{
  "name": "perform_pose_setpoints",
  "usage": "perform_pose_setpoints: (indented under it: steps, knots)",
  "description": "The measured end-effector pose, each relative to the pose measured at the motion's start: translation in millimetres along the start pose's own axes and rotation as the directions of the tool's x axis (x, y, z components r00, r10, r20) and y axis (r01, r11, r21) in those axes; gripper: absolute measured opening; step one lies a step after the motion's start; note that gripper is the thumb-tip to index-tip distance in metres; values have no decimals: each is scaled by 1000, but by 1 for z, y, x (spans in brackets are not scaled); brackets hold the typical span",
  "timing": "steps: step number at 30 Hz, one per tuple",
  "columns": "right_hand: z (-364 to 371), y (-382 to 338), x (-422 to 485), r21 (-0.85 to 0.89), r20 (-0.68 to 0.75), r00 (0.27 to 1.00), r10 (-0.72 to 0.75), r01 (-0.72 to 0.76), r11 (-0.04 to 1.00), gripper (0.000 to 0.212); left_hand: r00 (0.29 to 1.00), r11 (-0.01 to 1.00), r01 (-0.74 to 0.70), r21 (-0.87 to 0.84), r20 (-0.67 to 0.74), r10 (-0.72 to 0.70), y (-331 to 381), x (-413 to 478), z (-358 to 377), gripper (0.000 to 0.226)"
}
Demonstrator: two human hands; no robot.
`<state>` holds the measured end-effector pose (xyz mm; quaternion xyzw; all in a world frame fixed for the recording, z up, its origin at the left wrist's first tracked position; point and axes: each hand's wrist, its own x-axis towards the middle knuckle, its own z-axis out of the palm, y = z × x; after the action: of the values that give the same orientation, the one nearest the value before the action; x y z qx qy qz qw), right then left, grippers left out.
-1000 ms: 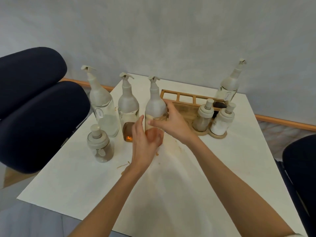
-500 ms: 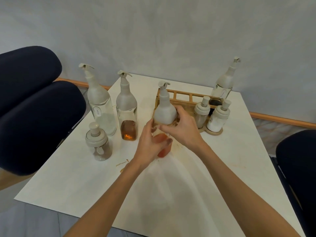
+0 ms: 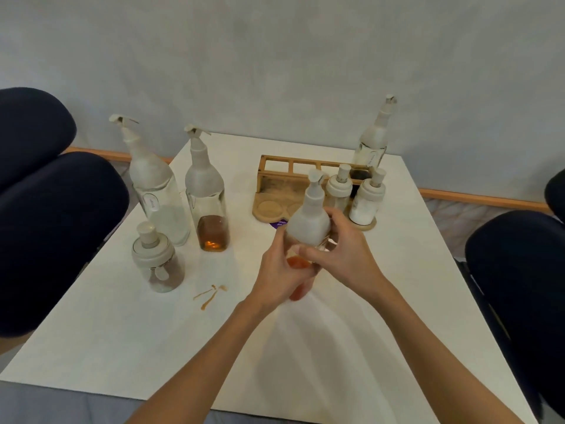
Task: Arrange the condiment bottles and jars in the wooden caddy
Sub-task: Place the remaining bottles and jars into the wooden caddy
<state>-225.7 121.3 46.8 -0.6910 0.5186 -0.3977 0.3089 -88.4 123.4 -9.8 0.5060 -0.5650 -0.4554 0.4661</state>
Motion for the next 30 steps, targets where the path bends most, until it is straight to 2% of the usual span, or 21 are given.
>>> perform_pose_setpoints:
  steps: [5, 8, 10, 12, 14, 16, 21, 23, 26, 28, 30]
  knots:
    - [-14, -6, -1, -66, 156, 985, 71, -61, 996, 73, 1000, 1000, 0, 16, 27, 0, -2, -2, 3, 67]
    - [-23, -26, 4, -57, 145, 989, 39, -31, 998, 75, 999, 1000, 8, 23, 43, -9, -5, -1, 4, 64]
    - [-27, -40, 11, -140, 154, 988, 4, 18, 990, 65, 998, 1000, 3, 23, 56, -4, -6, 0, 3, 64]
    - [-31, -46, 19, -195, 137, 990, -44, 70, 978, 42, 997, 1000, 6, 3, 71, -6, -7, 1, 2, 68]
    - [-38, -48, 25, -145, 101, 994, -44, 58, 988, 26, 996, 1000, 11, -6, 85, -11, -7, 2, 2, 73]
    - [-43, -50, 31, -106, 143, 989, -28, 43, 993, 20, 996, 1000, 11, -12, 91, -10, -8, 3, 2, 74]
    - [-49, -50, 39, -128, 333, 942, 50, -8, 992, 22, 995, 1000, 8, -8, 98, -7, -9, 4, 2, 76]
    - [-44, -48, 39, -186, 321, 946, 45, 17, 982, 25, 994, 1000, 20, -15, 109, -18, -10, 5, 2, 80]
    - [-35, -52, 33, -333, 211, 977, -25, 95, 938, 28, 992, 999, 37, -13, 123, -35, -10, 5, 2, 88]
    - [-33, -53, 28, -351, 187, 981, -59, 123, 928, 31, 991, 999, 40, -14, 126, -38, -10, 6, 2, 88]
    - [-35, -49, 25, -317, 237, 971, -4, 81, 945, 45, 991, 999, 51, -13, 125, -49, -10, 5, 1, 89]
